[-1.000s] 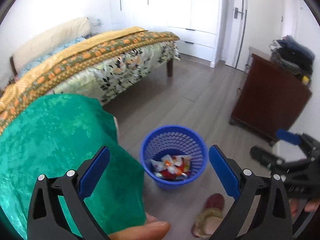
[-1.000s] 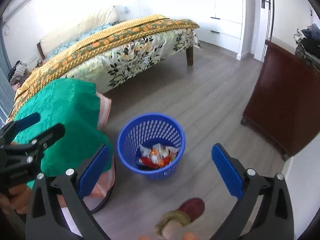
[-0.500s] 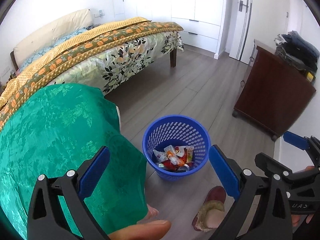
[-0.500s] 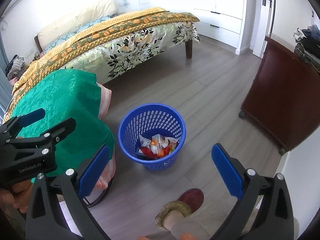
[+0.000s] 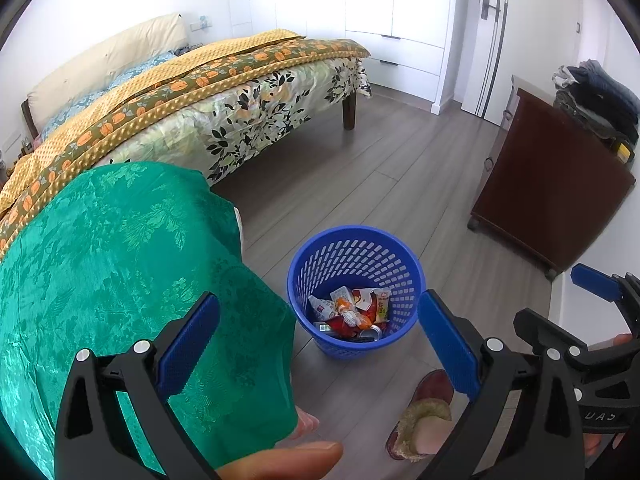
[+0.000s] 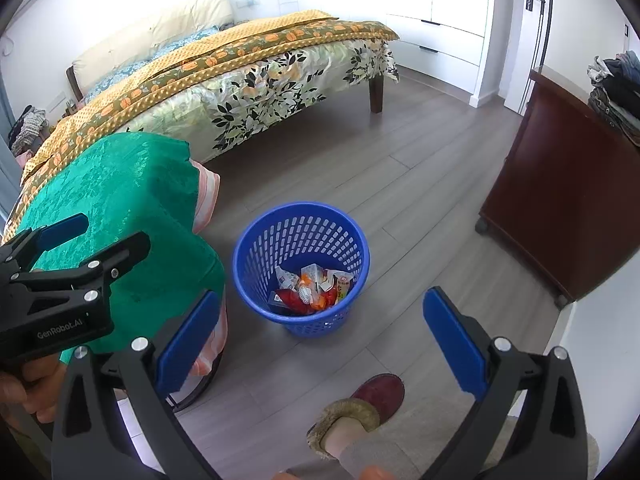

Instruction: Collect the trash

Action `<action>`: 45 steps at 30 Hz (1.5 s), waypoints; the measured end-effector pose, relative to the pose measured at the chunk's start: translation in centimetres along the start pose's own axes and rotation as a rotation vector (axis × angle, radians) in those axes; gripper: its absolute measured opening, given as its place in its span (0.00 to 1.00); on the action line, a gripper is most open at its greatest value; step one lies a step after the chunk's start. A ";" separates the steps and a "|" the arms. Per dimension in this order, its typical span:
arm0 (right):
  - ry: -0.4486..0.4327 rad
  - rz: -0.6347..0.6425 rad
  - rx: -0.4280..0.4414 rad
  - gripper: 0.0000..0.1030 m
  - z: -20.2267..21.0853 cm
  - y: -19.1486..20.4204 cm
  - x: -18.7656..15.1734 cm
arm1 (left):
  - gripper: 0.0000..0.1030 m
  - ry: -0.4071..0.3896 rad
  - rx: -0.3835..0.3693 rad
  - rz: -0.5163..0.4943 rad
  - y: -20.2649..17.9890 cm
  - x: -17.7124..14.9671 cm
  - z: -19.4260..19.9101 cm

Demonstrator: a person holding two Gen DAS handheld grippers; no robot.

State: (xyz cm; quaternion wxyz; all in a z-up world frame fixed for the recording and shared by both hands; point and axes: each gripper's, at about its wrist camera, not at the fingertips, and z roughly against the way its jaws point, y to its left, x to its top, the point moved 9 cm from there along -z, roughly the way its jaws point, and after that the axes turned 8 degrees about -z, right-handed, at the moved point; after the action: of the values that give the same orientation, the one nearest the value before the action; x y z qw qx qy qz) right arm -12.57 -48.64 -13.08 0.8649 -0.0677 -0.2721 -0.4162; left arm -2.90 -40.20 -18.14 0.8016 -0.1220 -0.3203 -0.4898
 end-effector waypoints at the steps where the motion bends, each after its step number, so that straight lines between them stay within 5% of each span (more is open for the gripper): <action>1: 0.000 0.000 0.000 0.95 0.0 0.0 0.0 | 0.95 0.000 0.000 0.001 0.0 0.0 0.0; 45: 0.014 0.008 -0.006 0.96 -0.3 0.4 -0.9 | 0.95 -0.003 0.011 -0.001 0.6 -0.5 0.0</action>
State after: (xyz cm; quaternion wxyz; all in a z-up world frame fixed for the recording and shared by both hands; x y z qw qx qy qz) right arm -12.60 -47.92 -13.74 0.8682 -0.0685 -0.2645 -0.4143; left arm -2.55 -39.54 -18.35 0.8016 -0.1183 -0.3242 -0.4883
